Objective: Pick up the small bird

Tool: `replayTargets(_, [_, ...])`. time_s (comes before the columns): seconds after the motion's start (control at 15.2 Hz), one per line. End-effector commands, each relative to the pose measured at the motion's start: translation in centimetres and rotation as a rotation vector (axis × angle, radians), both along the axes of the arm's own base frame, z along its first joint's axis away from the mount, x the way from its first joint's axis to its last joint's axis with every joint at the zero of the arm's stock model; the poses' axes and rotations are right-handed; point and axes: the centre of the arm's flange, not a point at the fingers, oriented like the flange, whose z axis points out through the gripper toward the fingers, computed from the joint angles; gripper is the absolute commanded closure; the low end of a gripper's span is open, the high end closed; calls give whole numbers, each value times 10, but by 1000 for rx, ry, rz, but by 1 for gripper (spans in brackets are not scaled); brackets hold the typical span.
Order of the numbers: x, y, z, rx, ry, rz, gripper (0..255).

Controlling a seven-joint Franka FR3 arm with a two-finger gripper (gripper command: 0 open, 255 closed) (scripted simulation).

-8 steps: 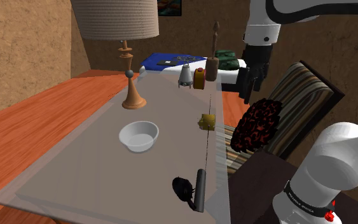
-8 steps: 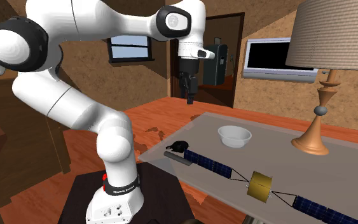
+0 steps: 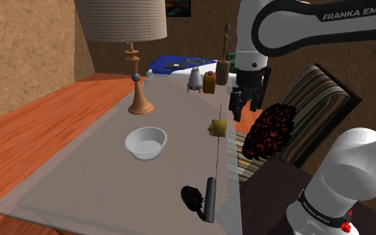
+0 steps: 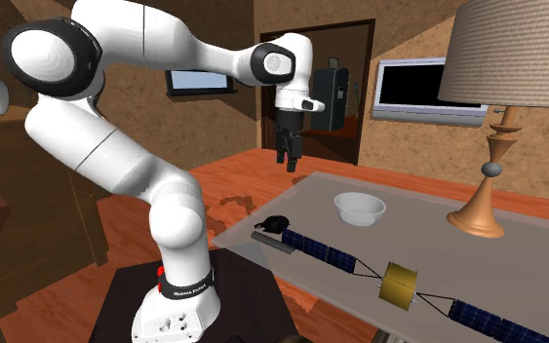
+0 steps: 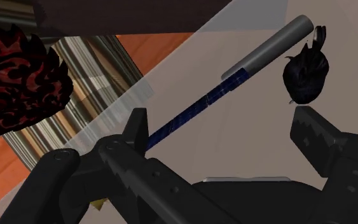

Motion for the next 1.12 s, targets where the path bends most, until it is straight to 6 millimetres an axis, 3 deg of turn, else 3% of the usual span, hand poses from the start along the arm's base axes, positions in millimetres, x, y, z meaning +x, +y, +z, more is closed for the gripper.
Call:
replayTargets(0.0, [7,21,-20,-15,8,5,0])
replayTargets(1.06, [57,165,-189,-134,77,44,0])
